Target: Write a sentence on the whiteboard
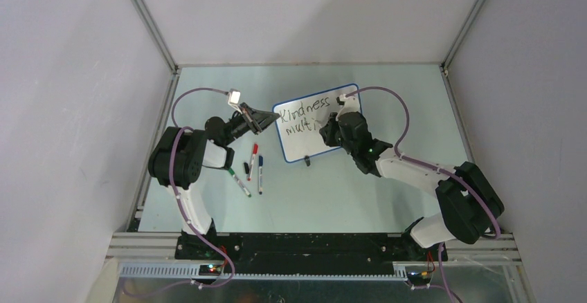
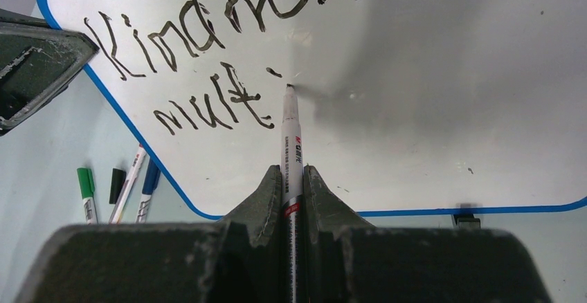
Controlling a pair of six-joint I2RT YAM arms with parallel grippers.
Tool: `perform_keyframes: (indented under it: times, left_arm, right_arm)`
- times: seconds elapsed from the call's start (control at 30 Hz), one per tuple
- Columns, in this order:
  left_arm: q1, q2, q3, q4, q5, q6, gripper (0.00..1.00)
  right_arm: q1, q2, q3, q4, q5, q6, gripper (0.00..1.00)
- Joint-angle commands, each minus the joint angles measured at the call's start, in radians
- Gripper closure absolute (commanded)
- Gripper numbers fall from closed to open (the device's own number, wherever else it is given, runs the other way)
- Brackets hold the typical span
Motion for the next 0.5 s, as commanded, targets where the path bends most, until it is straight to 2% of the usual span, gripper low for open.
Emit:
perform_keyframes:
  times: [0.0,0.47]
  left_arm:
    - [0.001,-0.048,-0.005,0.053,0.008,0.046,1.0]
    - [0.001,-0.049,-0.006,0.053,0.009,0.048,1.0]
  right_arm:
    - [-0.007,0.009,0.036,-0.02,0.027,0.011,1.0]
    - [0.01,0.004,0.036,-0.084,0.052,0.03,1.0]
